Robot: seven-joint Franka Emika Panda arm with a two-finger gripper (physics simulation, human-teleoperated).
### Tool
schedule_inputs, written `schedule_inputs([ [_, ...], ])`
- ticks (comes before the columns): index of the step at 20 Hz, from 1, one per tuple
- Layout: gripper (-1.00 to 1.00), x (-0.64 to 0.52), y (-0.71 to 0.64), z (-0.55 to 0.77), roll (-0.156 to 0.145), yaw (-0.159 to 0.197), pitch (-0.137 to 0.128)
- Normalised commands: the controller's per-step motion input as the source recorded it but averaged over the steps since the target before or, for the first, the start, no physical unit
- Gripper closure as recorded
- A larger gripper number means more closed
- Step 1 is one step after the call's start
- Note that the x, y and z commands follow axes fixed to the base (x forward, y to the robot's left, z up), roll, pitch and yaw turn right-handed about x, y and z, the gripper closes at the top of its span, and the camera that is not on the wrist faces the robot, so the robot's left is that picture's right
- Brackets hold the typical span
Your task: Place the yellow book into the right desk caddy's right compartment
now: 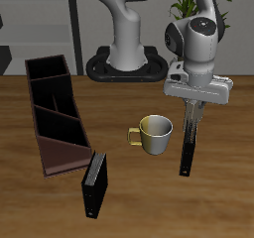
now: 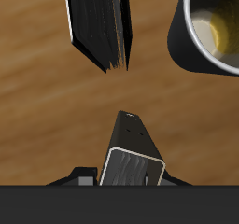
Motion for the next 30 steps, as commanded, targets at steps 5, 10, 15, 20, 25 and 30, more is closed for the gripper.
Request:
schedule_inputs([
  [5,1.0,-0.13,-0.19,0.31,-0.006,0.049,-0.039],
  [10,1.0,-0.2,-0.41,0.38,-0.031,0.019,-0.05],
  [15,1.0,-0.2,-0.46,0.28,0.02,0.04,-0.017],
  [20,1.0,-0.17,-0.54,0.22,-0.056,0.016,-0.038],
  [25,1.0,-0.27,-0.66,0.23,-0.093,-0.045,-0.049],
  [30,1.0,-0.27,-0.45,0.14,-0.067,-0.054,-0.038],
])
